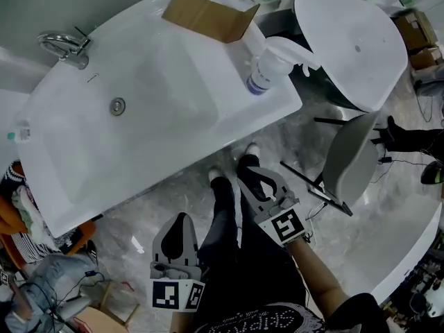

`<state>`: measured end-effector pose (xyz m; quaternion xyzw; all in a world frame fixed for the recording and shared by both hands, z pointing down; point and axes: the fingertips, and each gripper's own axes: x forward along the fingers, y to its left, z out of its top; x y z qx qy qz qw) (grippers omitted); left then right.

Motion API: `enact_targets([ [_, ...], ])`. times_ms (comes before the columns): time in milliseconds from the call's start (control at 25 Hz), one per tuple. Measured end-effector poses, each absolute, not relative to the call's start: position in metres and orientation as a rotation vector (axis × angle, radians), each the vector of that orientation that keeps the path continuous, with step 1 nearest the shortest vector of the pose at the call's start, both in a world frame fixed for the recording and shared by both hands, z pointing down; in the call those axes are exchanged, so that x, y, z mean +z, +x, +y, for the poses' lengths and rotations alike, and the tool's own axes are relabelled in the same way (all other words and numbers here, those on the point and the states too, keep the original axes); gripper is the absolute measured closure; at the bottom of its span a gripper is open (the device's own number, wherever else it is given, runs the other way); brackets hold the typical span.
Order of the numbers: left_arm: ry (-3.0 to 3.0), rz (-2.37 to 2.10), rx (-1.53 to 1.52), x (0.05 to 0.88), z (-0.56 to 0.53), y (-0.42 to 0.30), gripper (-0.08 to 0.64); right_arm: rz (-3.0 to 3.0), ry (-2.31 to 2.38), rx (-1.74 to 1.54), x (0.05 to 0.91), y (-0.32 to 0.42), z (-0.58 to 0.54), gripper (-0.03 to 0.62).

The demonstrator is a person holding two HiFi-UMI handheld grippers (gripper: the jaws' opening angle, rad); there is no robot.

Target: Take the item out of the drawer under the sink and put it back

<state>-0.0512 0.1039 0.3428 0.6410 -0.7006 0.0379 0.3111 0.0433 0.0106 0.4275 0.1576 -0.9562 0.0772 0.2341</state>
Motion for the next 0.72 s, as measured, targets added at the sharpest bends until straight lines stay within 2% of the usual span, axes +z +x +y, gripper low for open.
enact_targets([
  [720,1.855,-1.676,0.145,0.385,0.071,0.001,0.560,-2.508,0.614,0.394,0.632,0.006,-0.048,0.462],
])
